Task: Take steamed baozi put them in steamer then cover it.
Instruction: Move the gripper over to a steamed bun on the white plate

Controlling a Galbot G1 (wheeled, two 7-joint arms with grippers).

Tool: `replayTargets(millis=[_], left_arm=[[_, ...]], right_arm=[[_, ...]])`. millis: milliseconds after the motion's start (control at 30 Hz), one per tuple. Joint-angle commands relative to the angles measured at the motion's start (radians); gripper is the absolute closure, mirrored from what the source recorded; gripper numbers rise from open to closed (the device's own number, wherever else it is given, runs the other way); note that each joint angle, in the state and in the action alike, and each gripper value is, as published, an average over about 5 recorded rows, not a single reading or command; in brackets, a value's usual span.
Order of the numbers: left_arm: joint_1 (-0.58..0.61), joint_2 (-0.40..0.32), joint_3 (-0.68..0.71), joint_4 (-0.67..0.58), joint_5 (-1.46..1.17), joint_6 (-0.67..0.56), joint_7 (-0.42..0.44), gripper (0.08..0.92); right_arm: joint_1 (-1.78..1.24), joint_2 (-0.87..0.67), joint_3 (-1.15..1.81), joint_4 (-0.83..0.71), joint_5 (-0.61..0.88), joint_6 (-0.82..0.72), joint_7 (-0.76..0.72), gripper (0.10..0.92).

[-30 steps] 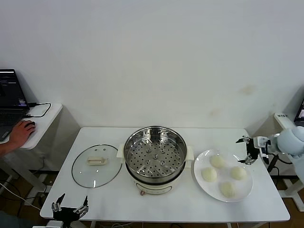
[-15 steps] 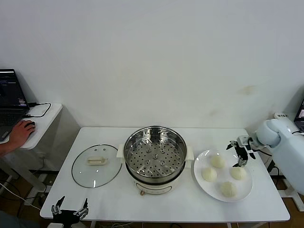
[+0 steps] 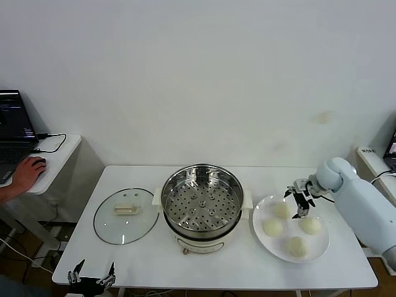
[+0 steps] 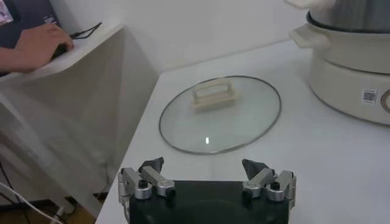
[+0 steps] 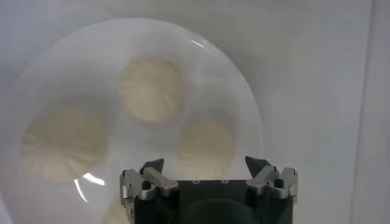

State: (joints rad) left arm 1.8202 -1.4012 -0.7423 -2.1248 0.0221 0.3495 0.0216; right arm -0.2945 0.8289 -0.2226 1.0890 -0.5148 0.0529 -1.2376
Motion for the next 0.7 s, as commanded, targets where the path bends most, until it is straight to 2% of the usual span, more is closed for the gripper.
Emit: replayTargets(millis=[33,533,700], left_arm=[[0.0,-0.003,0.002,0.006,0.001,0.0,-0.001,0.177],[-0.001,-0.003,0.004,0.015,0.004,-0.002,-0.002,0.177],[-0.003,-0.003,0.006,0.018,0.006,-0.003,-0.002,0.177]], right_arm=[[0.018,0.028,-0.035,-0.043,-0.03,0.008,0.018,0.203],[0.006,0.046,-0.038,-0.074,-0.041,0.003,0.054,0.203],[0.005,0.052,-0.035,-0.085,-0.035,0.002,0.071,0.291]])
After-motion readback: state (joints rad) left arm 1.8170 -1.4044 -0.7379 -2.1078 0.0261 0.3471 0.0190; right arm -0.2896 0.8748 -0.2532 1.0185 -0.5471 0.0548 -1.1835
